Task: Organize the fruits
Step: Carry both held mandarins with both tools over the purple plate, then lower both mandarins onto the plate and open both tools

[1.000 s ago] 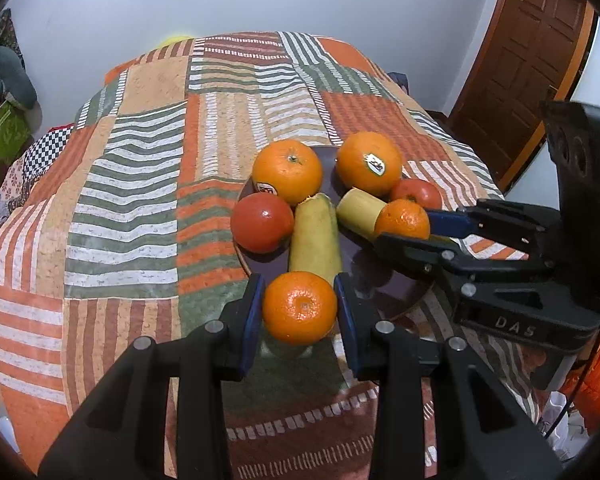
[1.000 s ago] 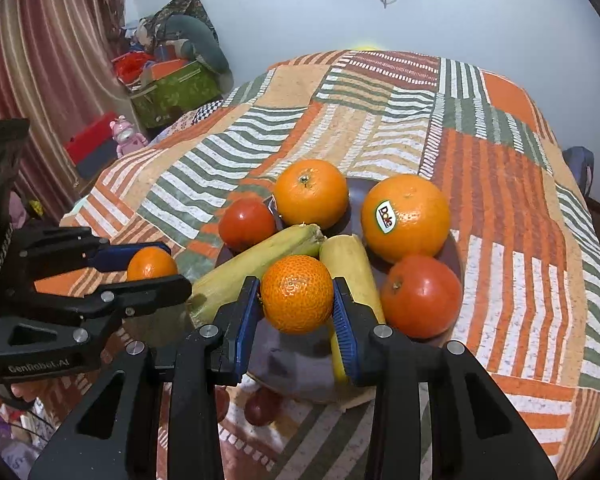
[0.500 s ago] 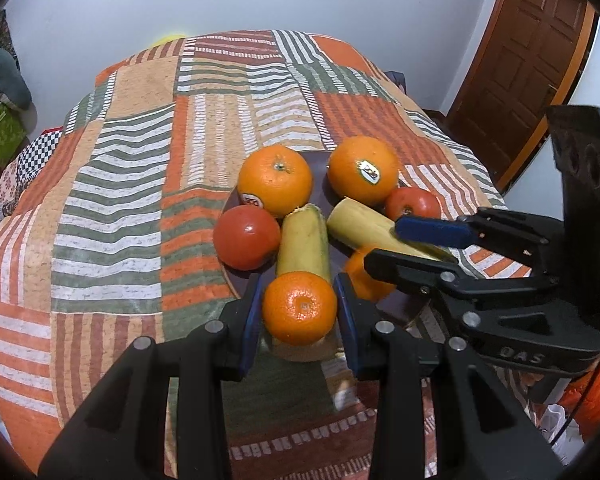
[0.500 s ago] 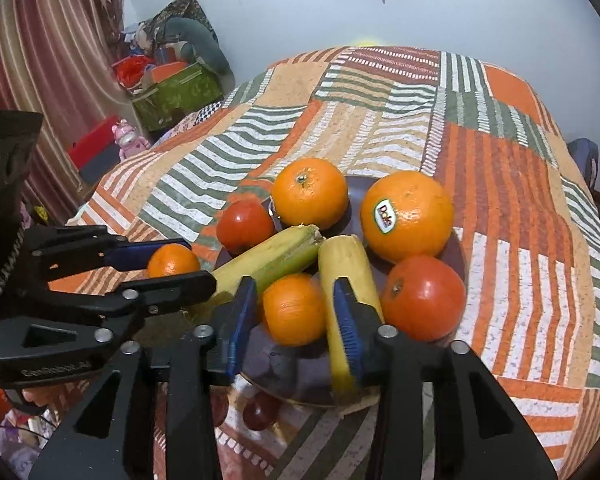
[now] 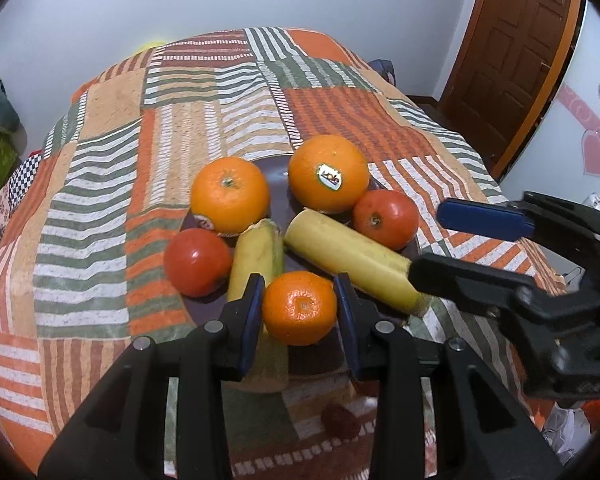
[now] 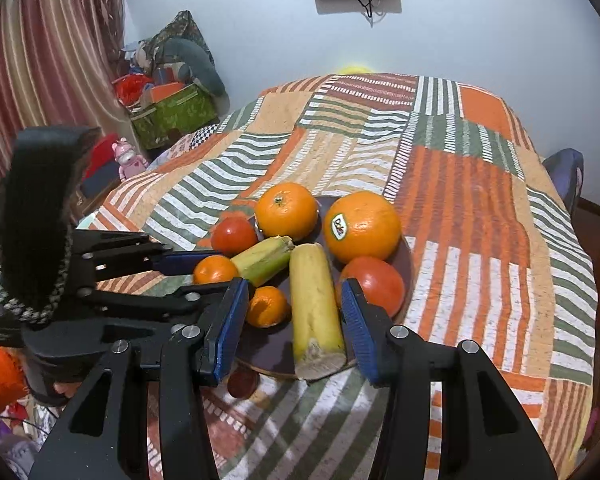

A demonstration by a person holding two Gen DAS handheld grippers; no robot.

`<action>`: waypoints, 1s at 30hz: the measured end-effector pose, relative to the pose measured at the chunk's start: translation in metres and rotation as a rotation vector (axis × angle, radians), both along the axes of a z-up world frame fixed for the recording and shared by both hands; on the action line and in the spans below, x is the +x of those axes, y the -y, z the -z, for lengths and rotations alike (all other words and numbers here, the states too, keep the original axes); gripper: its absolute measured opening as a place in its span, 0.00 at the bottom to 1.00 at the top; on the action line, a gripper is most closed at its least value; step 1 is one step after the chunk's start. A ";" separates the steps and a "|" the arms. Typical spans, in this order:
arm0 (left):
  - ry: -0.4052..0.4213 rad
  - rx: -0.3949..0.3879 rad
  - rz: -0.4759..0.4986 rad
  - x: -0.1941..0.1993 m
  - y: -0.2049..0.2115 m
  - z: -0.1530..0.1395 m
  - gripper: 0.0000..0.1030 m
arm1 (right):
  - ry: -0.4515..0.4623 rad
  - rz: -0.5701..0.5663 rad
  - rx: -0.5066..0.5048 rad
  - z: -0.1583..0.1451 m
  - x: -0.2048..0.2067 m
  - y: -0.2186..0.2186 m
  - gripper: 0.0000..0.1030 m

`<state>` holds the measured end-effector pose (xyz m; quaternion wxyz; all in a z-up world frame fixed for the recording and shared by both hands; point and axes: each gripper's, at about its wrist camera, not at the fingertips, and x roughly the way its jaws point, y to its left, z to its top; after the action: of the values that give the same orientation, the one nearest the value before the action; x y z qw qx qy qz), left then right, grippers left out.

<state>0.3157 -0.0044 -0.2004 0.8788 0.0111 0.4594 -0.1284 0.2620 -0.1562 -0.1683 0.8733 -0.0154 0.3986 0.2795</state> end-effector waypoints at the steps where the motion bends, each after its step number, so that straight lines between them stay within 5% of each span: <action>1: -0.003 0.002 0.003 0.003 0.002 0.001 0.34 | -0.001 0.003 0.004 0.000 0.001 0.002 0.44; 10: 0.001 0.018 -0.013 0.019 0.007 0.007 0.35 | -0.018 0.022 0.019 0.007 0.004 0.016 0.44; 15: 0.036 0.044 -0.028 0.017 0.007 0.005 0.57 | -0.011 0.025 0.021 0.007 0.002 0.016 0.44; 30: 0.064 0.019 -0.066 -0.014 -0.022 -0.022 0.58 | 0.017 0.007 0.007 -0.004 -0.015 0.008 0.44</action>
<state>0.3014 0.0172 -0.1783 0.8966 0.0084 0.4326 -0.0946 0.2467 -0.1643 -0.1643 0.8777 -0.0131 0.3903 0.2777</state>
